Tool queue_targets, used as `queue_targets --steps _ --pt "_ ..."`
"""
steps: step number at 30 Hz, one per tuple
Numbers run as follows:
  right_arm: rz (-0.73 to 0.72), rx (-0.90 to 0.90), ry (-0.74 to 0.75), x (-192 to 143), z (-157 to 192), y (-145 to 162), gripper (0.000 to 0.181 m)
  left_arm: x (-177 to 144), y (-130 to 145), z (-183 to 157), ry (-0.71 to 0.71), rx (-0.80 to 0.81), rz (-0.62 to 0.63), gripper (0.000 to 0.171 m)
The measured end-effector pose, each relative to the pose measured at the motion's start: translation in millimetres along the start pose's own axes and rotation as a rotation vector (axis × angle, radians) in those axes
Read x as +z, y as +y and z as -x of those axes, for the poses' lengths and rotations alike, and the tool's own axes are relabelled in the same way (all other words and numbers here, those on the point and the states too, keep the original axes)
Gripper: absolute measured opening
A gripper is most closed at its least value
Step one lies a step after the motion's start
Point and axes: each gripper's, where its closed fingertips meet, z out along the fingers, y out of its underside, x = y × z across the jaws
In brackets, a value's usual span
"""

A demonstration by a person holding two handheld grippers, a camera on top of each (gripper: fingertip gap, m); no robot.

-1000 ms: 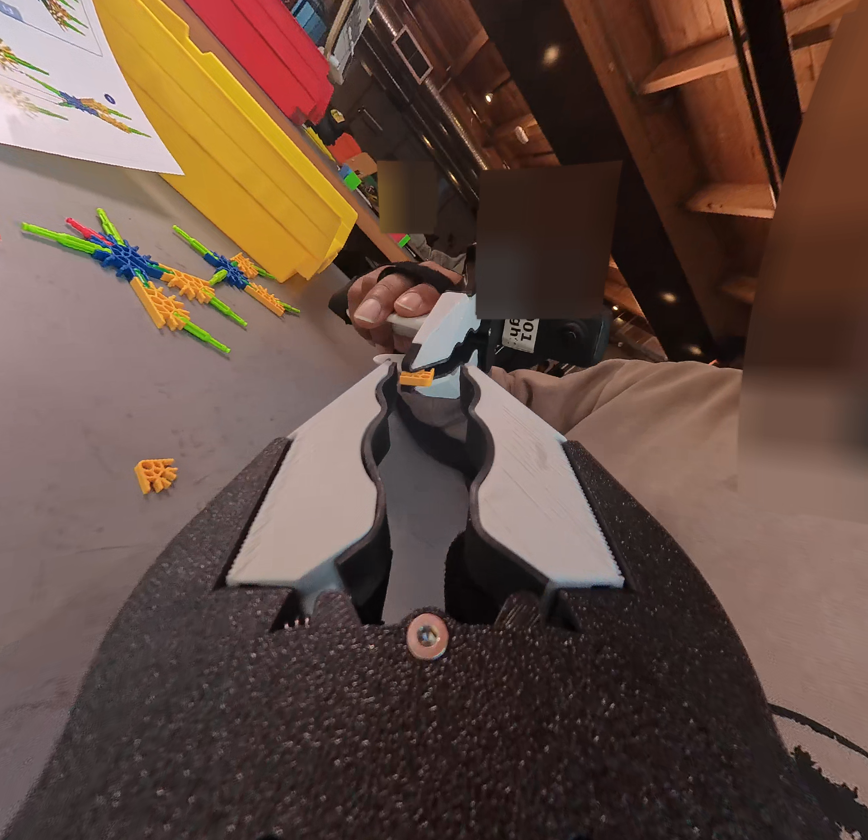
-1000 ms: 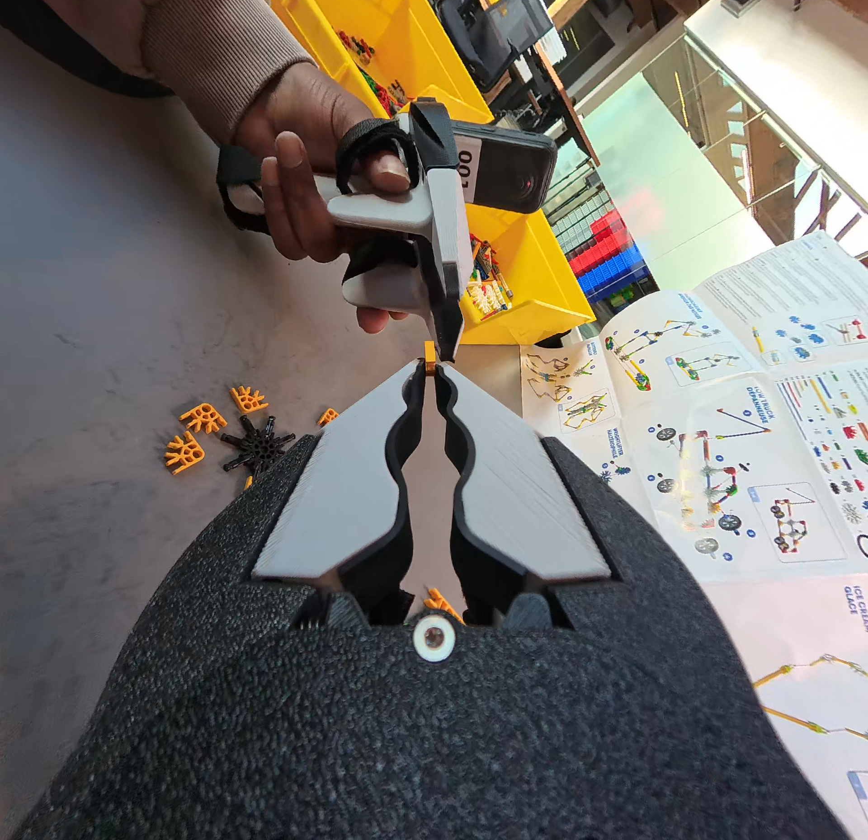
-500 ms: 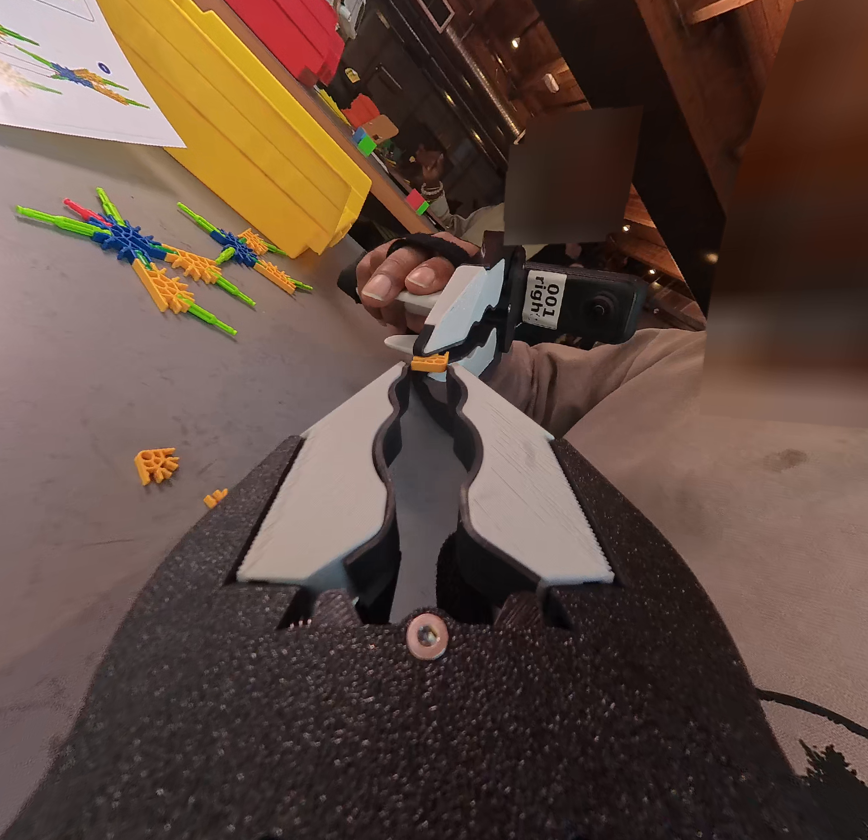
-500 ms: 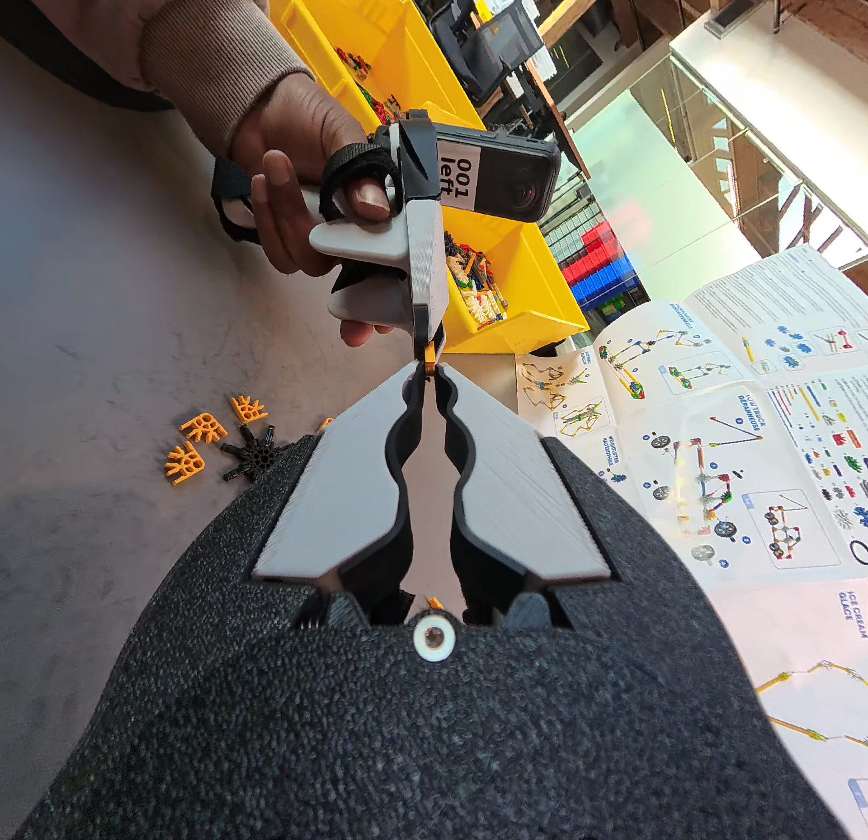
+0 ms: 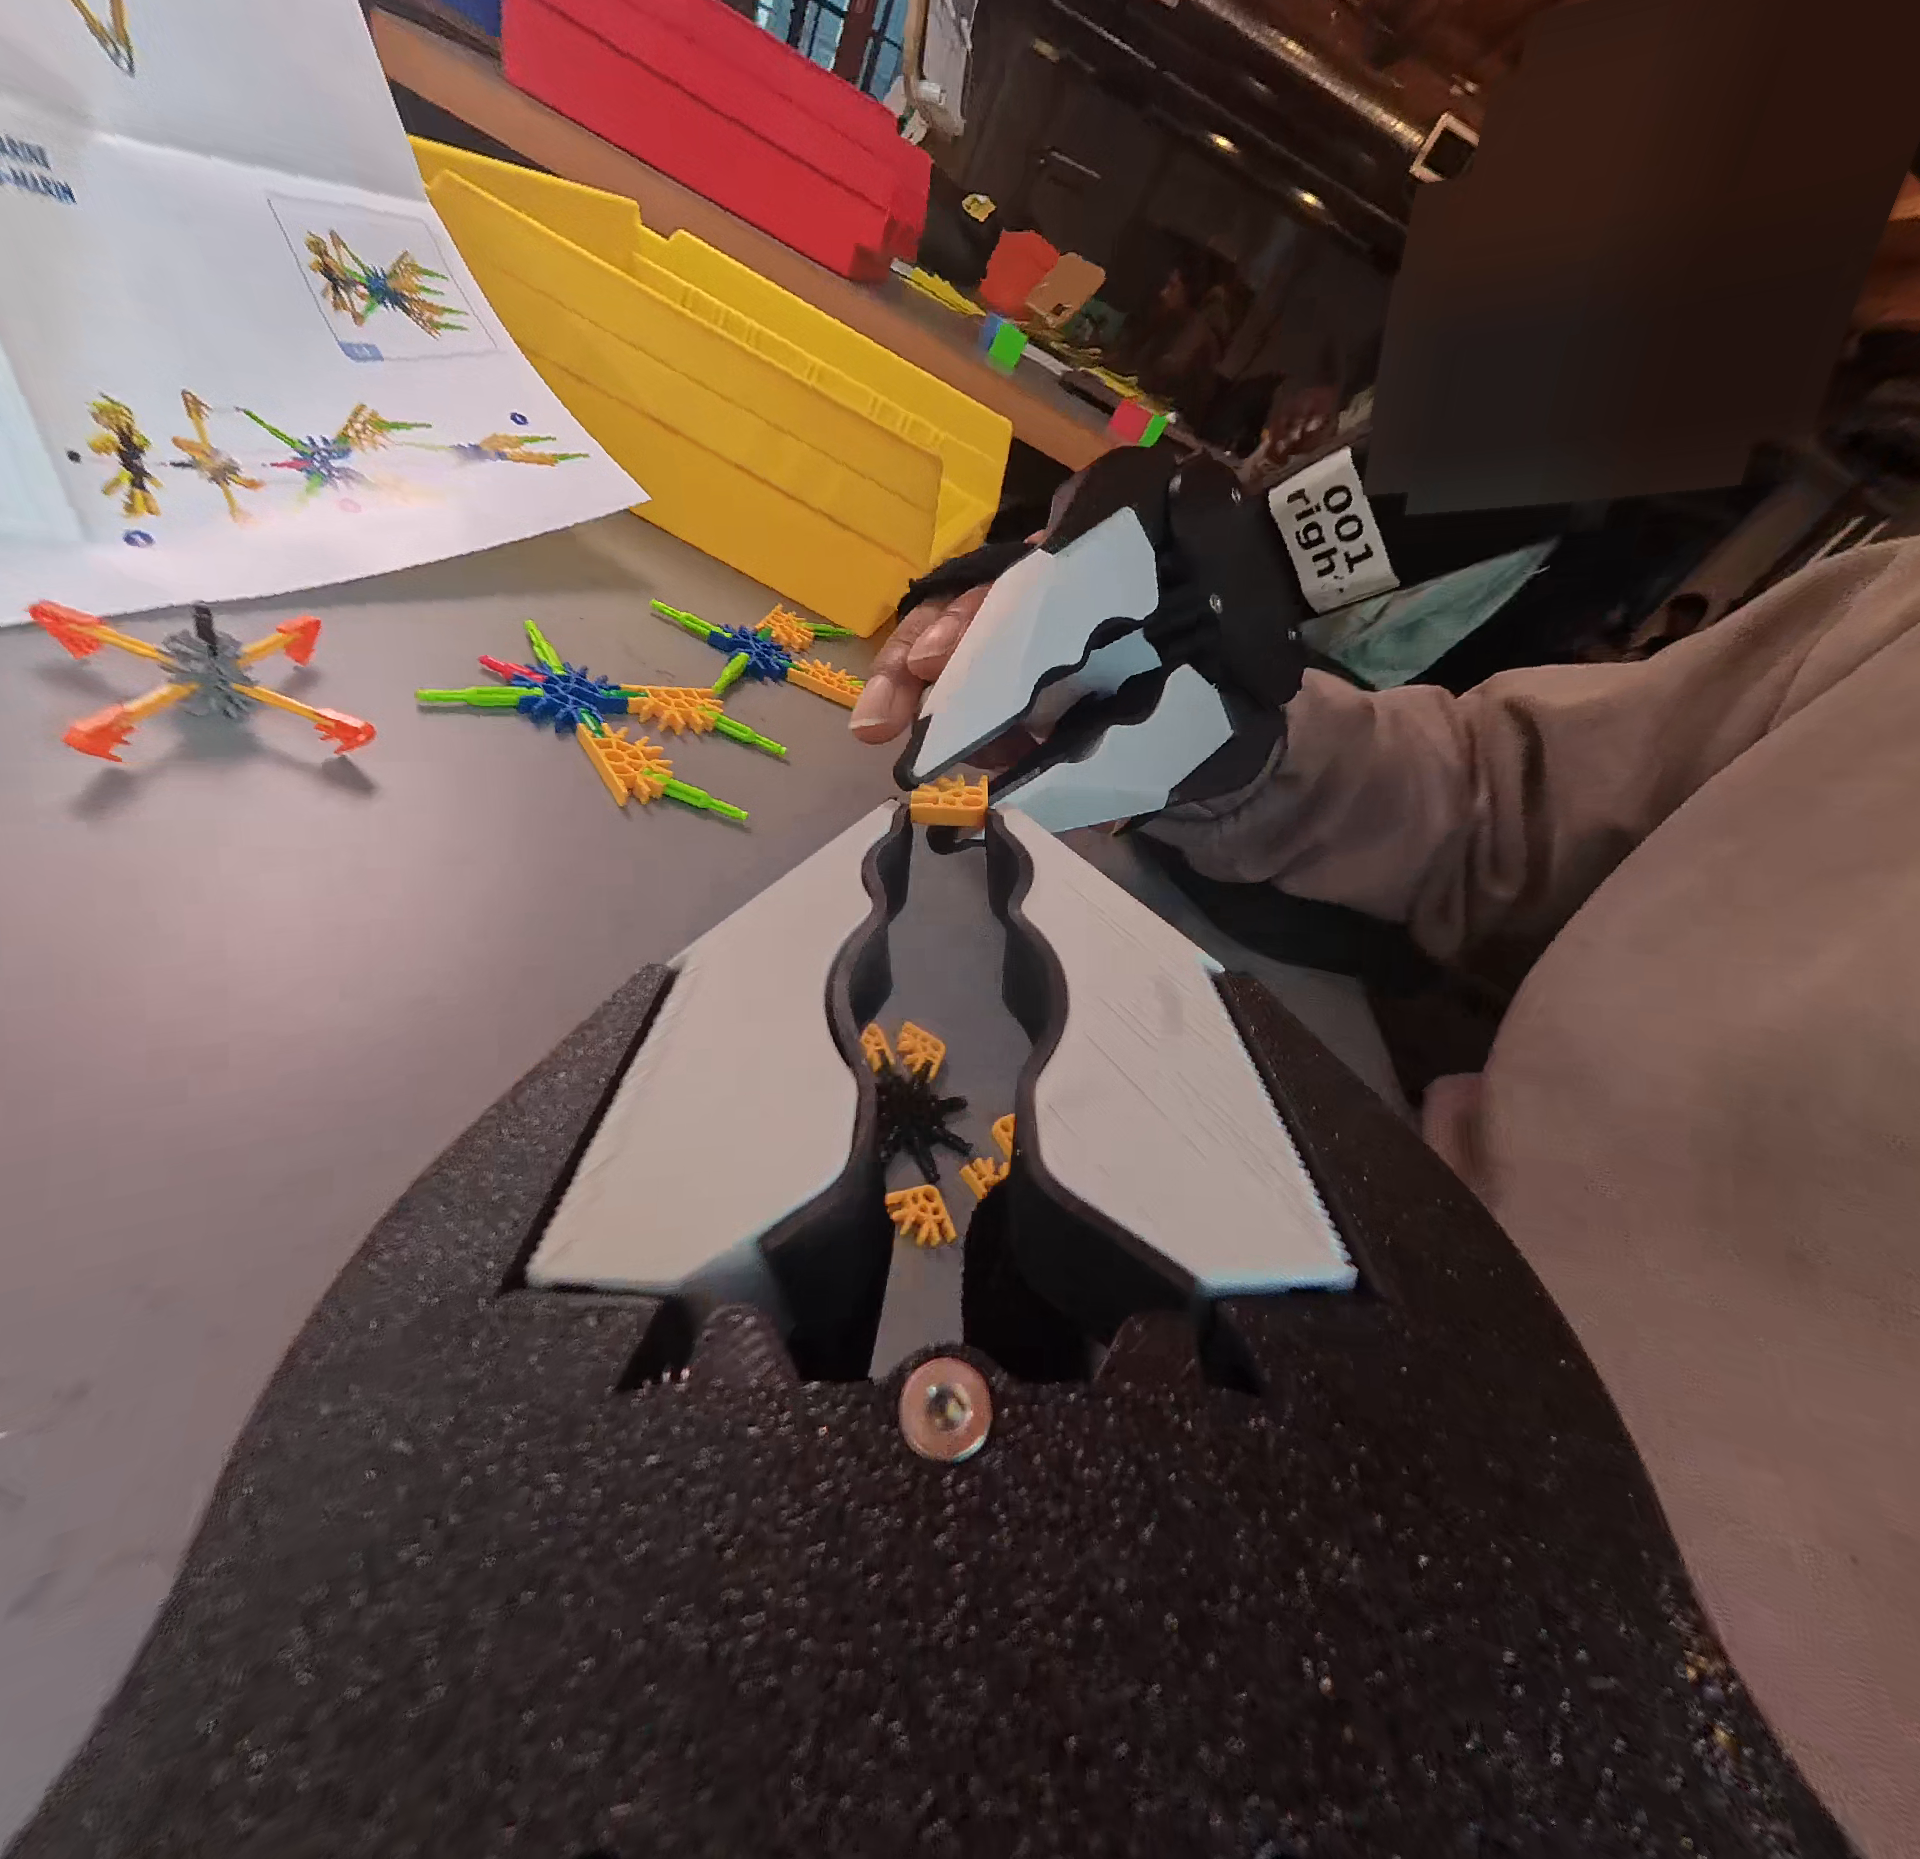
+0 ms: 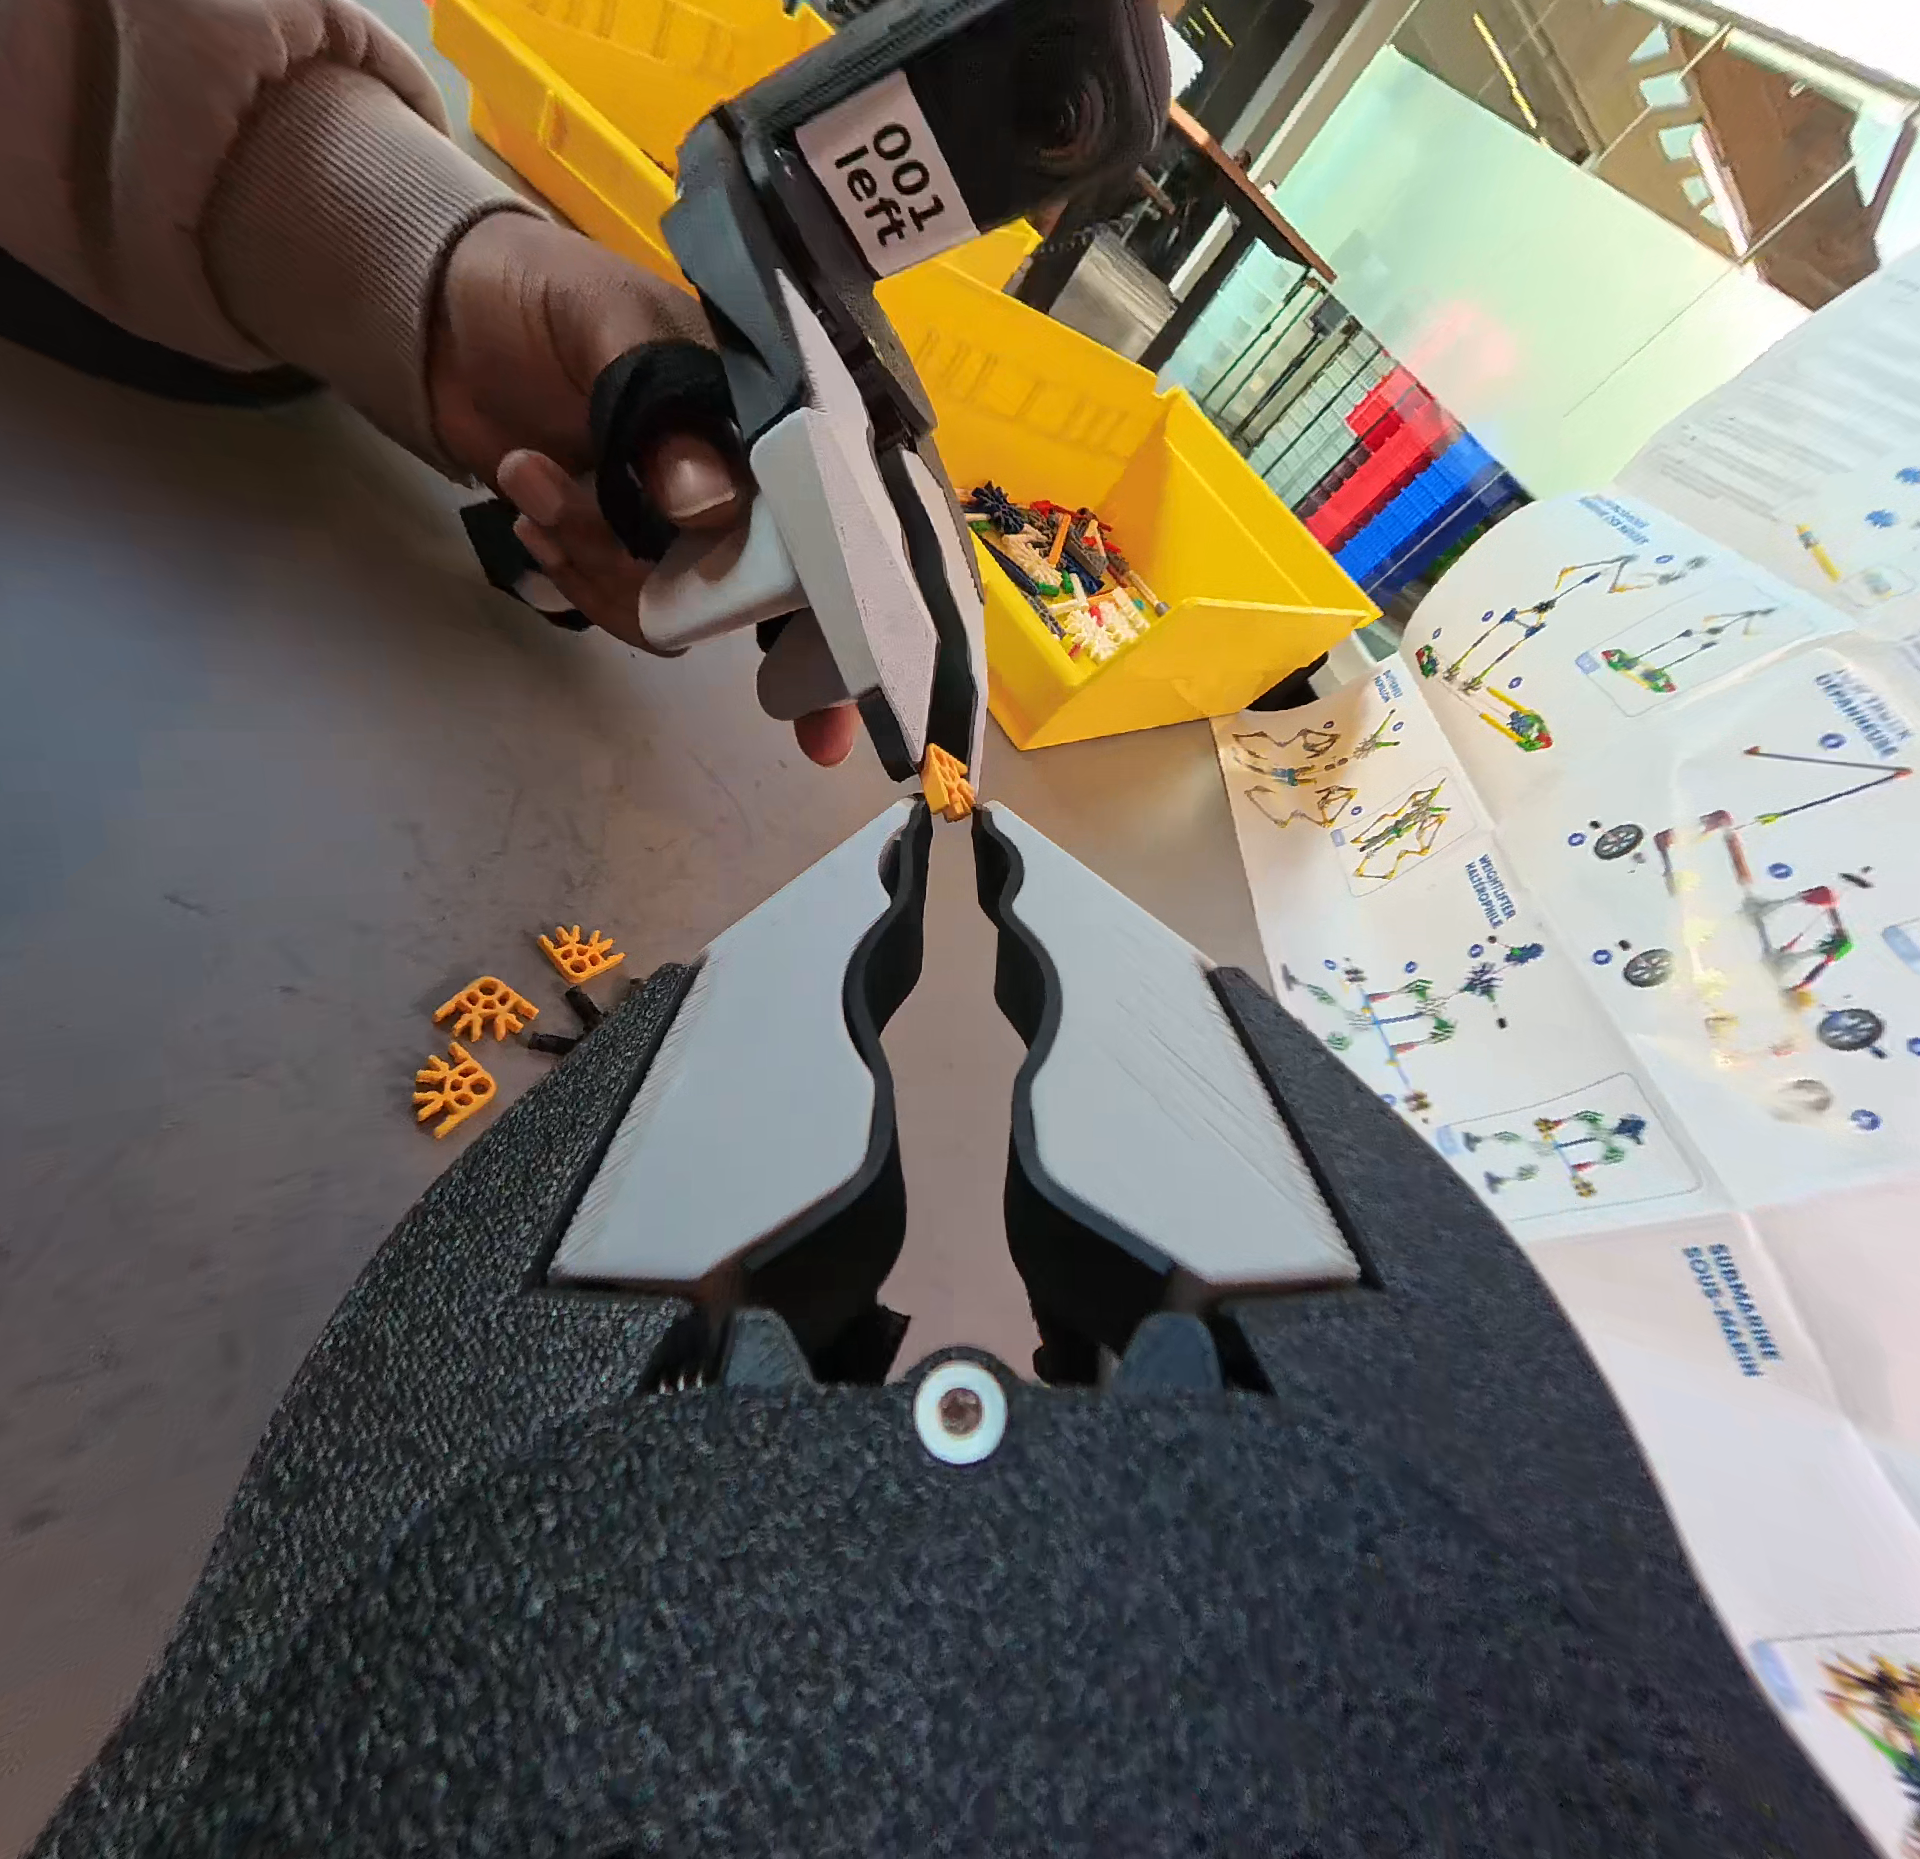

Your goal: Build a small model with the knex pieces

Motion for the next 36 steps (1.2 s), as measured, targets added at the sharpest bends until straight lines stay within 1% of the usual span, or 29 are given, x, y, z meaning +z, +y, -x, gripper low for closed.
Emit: queue_targets --steps 4,6,8,11,13,16,20,24,28,31,34,36 --pt "-0.069 0.209 -0.090 -4.1 -0.4 -1.3 0.012 -2.5 -4.4 0.1 -0.108 0.226 0.001 0.014" --pt "-0.131 0.343 -0.132 -8.3 -4.6 -5.9 0.014 -3.9 -6.5 0.6 -0.171 0.354 0.007 0.014" --pt "-0.203 0.515 -0.174 -14.0 -13.5 -11.3 0.017 -5.6 -8.5 1.9 -0.248 0.502 0.017 0.014" --pt "-0.250 0.714 -0.192 -20.7 -30.4 -9.4 0.020 -7.1 -11.8 3.9 -0.353 0.679 0.024 0.014" --pt "-0.266 0.803 -0.220 -22.7 -33.8 -9.5 0.020 -7.5 -13.8 3.5 -0.389 0.741 0.018 0.014" --pt "-0.274 0.871 -0.269 -19.6 -28.6 -12.7 0.020 -9.5 -18.3 2.5 -0.420 0.794 -0.002 0.014" --pt "-0.301 0.966 -0.339 -13.2 -19.4 -20.6 0.019 -8.0 -17.3 -0.3 -0.421 0.847 -0.001 0.014" --pt "-0.292 1.076 -0.397 -7.3 -11.7 -19.8 0.015 -5.1 -15.4 -2.8 -0.445 0.929 0.013 0.014" --pt "-0.273 1.126 -0.433 -2.7 -4.4 -18.5 0.006 -2.2 -11.0 -3.4 -0.440 0.955 0.032 0.015" --pt "-0.264 1.139 -0.440 -2.9 -5.0 -16.7 0.002 -0.9 -7.6 0.2 -0.421 0.899 0.040 0.015" --pt "-0.226 1.126 -0.421 -3.7 -7.2 -8.5 0.002 -0.1 -3.8 2.7 -0.353 0.728 0.032 0.013" --pt "-0.223 1.113 -0.413 -7.7 -11.5 -6.0 0.001 0.2 -4.1 -0.3 -0.254 0.542 0.006 0.016"
